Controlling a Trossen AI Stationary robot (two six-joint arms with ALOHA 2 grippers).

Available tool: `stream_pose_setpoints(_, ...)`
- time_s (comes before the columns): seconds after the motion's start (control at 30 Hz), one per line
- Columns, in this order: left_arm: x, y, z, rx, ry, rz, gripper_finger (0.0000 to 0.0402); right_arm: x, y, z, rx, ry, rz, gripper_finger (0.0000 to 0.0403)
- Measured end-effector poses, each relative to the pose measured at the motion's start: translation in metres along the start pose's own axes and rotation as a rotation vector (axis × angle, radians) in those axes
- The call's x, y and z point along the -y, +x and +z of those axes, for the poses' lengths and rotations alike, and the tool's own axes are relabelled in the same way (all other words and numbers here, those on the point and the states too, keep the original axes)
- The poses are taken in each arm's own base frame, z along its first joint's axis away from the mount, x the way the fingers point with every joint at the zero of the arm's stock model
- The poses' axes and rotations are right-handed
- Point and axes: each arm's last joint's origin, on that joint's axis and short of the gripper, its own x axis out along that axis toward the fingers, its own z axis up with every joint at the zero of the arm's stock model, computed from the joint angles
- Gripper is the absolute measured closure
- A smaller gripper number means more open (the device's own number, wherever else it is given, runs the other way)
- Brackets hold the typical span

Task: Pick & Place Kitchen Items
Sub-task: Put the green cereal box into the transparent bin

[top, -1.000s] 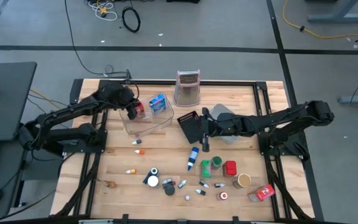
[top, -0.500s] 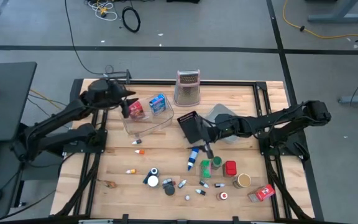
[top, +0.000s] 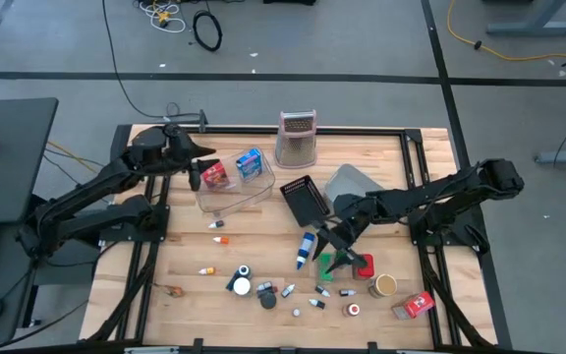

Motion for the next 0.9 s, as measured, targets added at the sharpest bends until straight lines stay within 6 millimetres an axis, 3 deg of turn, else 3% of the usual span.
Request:
stream_pose_setpoints(0.27, -0.002, 0.005, 0.001, 0.003, -0.034, 0.031, 0.0237, -0.007, 0.003, -0.009, -0.105, -0.020, 0.008, 0.0163)
stream_pose_setpoints(0.53, -0.002, 0.005, 0.002, 0.014, -0.055, 0.043, 0.0237, -0.012, 0.005, -0.012, -0.141, -0.237, 0.034, 0.0163)
stream_pose_setpoints(0.9, -0.003, 0.004, 0.002, 0.014, -0.049, 0.045, 0.0237, -0.009, 0.005, -0.013, -0.189, -0.395, -0.044, 0.0164)
